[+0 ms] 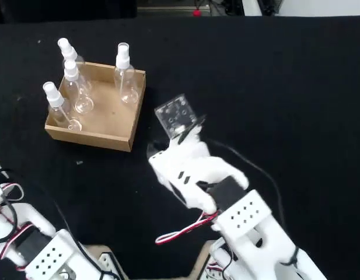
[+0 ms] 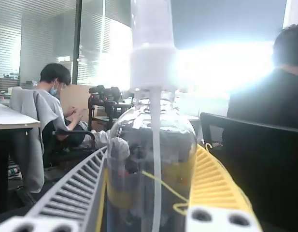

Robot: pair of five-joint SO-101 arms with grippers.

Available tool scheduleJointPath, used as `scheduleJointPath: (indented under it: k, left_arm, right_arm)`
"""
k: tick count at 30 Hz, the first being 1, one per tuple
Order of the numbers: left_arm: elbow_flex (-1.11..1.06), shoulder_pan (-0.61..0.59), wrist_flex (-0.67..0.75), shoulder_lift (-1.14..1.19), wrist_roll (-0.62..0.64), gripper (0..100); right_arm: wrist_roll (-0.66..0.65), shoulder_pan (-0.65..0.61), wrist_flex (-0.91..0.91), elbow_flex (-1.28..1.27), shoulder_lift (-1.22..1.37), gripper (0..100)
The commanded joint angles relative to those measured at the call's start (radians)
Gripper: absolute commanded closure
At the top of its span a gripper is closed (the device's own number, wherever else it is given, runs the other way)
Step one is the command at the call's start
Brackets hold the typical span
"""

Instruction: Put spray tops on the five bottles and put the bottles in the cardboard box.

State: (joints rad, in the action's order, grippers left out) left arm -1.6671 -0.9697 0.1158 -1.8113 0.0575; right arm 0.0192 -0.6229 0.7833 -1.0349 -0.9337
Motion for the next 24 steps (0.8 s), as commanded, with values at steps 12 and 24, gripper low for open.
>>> scheduleJointPath:
  k: [12, 24]
  left_arm:
    - [0.602, -0.07, 0.046, 0.684, 0.003, 84]
    - [0.654, -0.225, 0.338, 1.188, 0.0, 84]
  right_arm:
    - [-0.009, -0.025, -0.078, -0.071, -0.007, 97.2]
    - [-0.009, -0.023, -0.158, -0.13, -0.007, 97.2]
